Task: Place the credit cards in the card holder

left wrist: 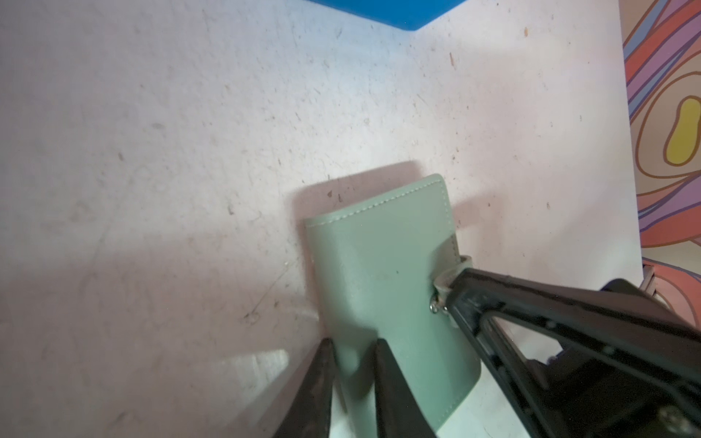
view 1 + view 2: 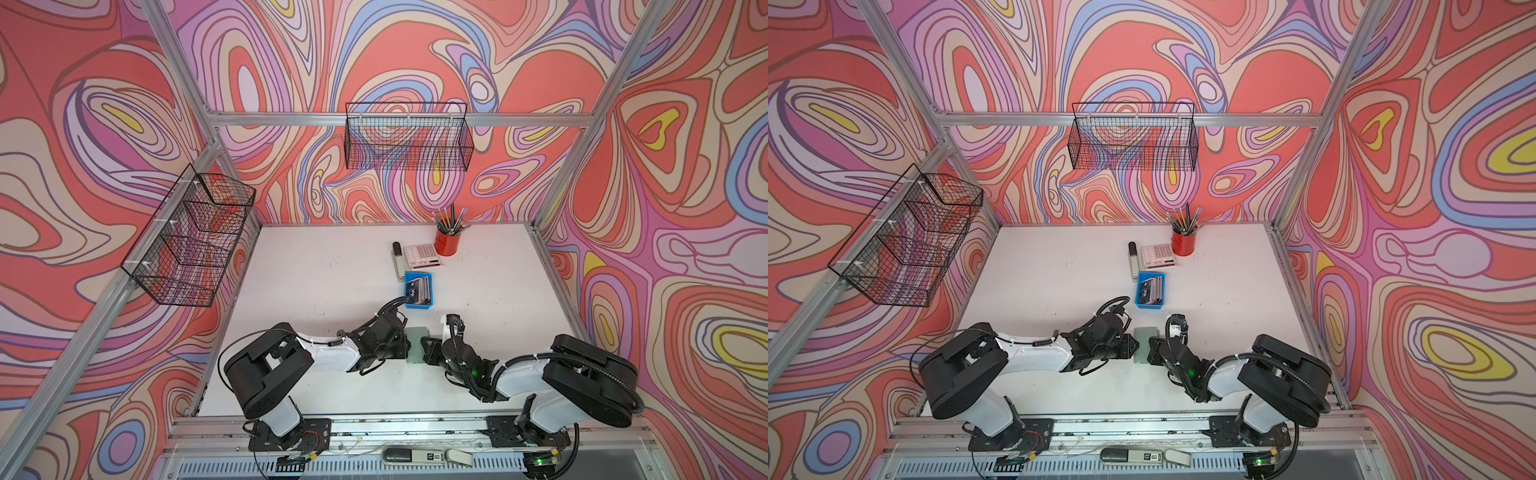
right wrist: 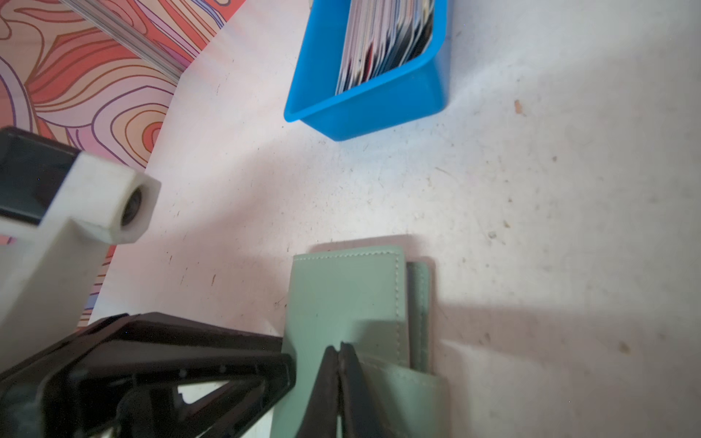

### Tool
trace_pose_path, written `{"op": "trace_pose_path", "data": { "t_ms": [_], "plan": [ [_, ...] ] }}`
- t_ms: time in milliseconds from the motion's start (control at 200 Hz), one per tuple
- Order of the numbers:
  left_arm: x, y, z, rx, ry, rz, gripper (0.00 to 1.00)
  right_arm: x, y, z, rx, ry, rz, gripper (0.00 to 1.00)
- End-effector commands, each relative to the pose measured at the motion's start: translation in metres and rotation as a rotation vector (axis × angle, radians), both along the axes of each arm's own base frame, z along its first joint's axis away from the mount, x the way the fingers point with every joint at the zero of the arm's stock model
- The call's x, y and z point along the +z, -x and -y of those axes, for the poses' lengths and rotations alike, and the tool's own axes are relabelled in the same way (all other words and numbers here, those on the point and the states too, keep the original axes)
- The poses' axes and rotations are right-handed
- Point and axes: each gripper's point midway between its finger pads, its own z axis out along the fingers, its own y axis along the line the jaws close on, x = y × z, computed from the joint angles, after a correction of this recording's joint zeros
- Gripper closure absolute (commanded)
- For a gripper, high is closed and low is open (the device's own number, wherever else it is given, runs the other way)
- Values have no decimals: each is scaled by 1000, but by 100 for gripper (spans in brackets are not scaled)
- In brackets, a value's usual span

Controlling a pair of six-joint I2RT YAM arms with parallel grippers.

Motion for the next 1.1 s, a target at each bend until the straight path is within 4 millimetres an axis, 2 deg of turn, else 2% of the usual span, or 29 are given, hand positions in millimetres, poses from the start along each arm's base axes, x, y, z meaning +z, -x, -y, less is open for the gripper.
{"op": "trace_pose_path", "data": {
  "t_ms": [0, 285, 496, 606, 726, 926, 1092],
  "plan": [
    [-4, 1, -9, 11, -46, -5, 78, -49, 27, 32, -9, 130, -138, 100],
    [-4, 1, -9, 13, -43, -5, 79, -59, 34, 23, 42, 90, -172, 100],
    [-7, 2, -10, 9, -56, -7, 79, -36, 21, 12, 26, 39, -108, 100],
    [-6, 2, -10, 7, -54, -7, 79, -22, 12, 15, -15, 35, -67, 100],
    [-5, 2, -9, 3, -51, -4, 79, -16, 7, 20, -54, 32, -44, 100],
    [-6, 3, -9, -2, -52, -4, 79, -3, 2, 7, -19, -21, 2, 100],
    [-5, 3, -9, -1, -50, -3, 79, 3, -3, 5, -31, -34, 26, 100]
  ]
}}
